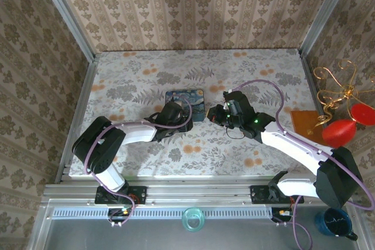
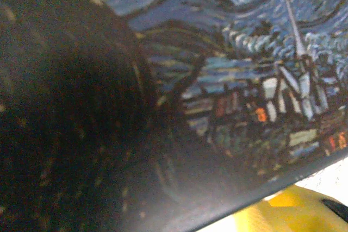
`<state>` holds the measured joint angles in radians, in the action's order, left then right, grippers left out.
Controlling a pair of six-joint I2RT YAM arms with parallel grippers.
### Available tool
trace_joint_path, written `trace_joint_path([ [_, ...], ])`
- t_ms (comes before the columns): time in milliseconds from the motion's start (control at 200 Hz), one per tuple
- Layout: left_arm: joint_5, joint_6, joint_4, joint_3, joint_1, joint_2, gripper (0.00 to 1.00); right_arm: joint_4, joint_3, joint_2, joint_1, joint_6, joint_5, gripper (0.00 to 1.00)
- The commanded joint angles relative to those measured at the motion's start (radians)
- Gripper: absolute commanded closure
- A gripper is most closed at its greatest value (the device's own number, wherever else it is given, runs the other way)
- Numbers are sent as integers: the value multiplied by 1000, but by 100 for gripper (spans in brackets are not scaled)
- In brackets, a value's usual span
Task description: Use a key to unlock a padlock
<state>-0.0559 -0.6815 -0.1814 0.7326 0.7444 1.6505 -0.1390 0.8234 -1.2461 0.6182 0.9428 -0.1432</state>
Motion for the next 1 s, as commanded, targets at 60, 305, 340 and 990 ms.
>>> trace_joint_path([
  [60, -11, -28, -73, -33, -5, 16, 56, -31, 35, -5, 6, 7, -19, 100],
  [305, -28, -43, -136, -62, -5, 17, 63, -31, 48, -23, 6, 9, -20, 100],
  [340, -33, -40, -138, -61, -7, 17, 64, -30, 52, -26, 6, 9, -23, 100],
  [990, -154, -50, -97, -8, -28, 6, 86, 118, -10, -92, -32, -61, -119, 100],
])
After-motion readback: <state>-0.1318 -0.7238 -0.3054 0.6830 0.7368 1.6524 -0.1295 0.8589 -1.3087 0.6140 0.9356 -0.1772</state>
